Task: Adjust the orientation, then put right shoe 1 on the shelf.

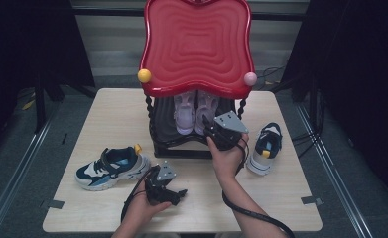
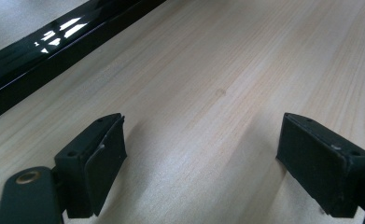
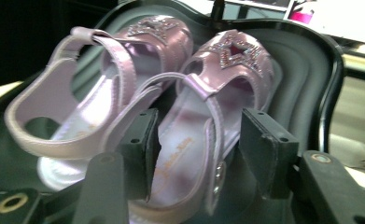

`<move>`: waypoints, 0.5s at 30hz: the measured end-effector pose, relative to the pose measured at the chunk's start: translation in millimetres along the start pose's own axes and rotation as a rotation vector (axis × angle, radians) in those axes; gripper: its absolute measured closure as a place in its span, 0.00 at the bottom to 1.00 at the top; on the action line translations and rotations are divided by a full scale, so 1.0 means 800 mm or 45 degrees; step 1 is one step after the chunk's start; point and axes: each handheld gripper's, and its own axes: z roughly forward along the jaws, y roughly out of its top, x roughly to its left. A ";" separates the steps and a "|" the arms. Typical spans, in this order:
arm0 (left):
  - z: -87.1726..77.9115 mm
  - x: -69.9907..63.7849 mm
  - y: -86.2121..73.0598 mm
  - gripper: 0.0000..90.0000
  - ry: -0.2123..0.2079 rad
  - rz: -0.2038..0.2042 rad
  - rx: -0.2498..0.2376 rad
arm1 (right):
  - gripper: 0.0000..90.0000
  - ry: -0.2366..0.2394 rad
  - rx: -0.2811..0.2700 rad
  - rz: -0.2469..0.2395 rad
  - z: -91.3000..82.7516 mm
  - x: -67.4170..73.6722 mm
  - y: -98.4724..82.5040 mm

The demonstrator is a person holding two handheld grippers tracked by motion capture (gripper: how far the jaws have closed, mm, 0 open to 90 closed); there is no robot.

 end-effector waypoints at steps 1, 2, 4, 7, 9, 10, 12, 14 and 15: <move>0.000 0.000 0.000 0.16 0.000 0.000 -0.001 | 0.49 0.002 0.002 -0.004 -0.002 0.000 0.000; 0.000 0.000 0.000 0.16 0.000 0.000 0.000 | 0.48 0.012 0.000 -0.006 -0.004 0.001 0.001; 0.000 0.000 0.000 0.16 0.000 0.000 0.000 | 0.45 0.040 0.004 -0.014 -0.009 0.003 0.002; 0.000 0.000 0.000 0.16 0.000 -0.001 -0.001 | 0.38 0.089 0.018 0.005 -0.017 0.006 0.004; 0.000 0.000 0.000 0.16 0.000 -0.001 -0.001 | 0.36 0.128 0.030 0.012 -0.022 0.007 0.005; 0.000 0.000 0.000 0.16 0.000 -0.001 -0.001 | 0.35 0.138 0.027 0.006 -0.025 0.008 0.005; 0.000 0.000 0.000 0.16 0.000 -0.001 -0.001 | 0.35 0.151 0.030 0.003 -0.028 0.009 0.005; 0.000 0.000 0.000 0.16 0.000 0.000 -0.001 | 0.34 0.182 0.046 -0.004 -0.033 0.011 0.003; 0.000 0.000 0.000 0.16 0.000 0.000 0.000 | 0.33 0.217 0.060 0.000 -0.037 0.013 0.001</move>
